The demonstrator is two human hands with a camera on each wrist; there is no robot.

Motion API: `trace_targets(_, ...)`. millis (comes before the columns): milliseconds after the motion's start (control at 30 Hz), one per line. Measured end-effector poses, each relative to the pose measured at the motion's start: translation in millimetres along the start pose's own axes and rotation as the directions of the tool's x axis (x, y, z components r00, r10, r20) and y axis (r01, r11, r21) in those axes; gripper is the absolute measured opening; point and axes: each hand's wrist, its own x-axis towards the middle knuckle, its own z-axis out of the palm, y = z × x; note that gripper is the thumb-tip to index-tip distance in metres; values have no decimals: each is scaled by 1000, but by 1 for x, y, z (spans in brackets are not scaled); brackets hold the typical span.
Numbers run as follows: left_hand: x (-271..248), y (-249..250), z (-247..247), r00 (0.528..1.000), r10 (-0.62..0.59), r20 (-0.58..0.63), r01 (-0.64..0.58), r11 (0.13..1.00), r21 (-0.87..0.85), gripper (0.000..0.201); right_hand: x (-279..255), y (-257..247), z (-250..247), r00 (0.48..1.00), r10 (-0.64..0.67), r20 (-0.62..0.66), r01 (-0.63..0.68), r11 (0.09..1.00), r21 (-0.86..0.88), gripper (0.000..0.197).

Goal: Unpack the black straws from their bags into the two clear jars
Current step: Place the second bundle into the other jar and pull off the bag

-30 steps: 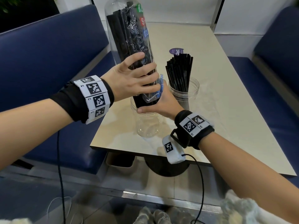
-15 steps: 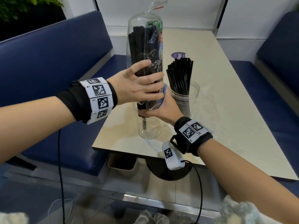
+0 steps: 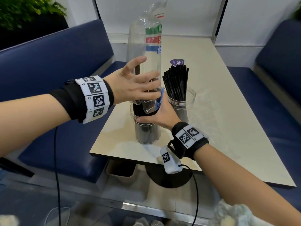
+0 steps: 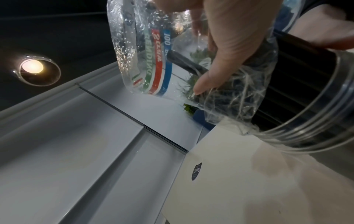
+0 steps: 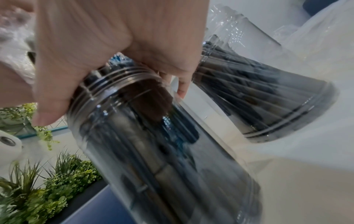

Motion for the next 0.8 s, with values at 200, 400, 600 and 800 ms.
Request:
trace_targets(200,-1,-7,-2,997,-72,-26,72,997,2,29,3,-1,2,996,-47,-79,46,999,-18,83)
trace_targets(400,-6,-17,-4,982,-189,17,189,982,30,33,8,-1,7,992,-38,-123,20,990,-143,92)
trace_targets(600,-8,-16,-4,975,-220,-8,221,975,23,35,5,0,9,983,-93,-158,60,977,-205,88)
trace_targets(800,-9,-10,1,960,-276,-49,278,959,45,34,8,1,10,989,-57,-138,24,973,-232,92)
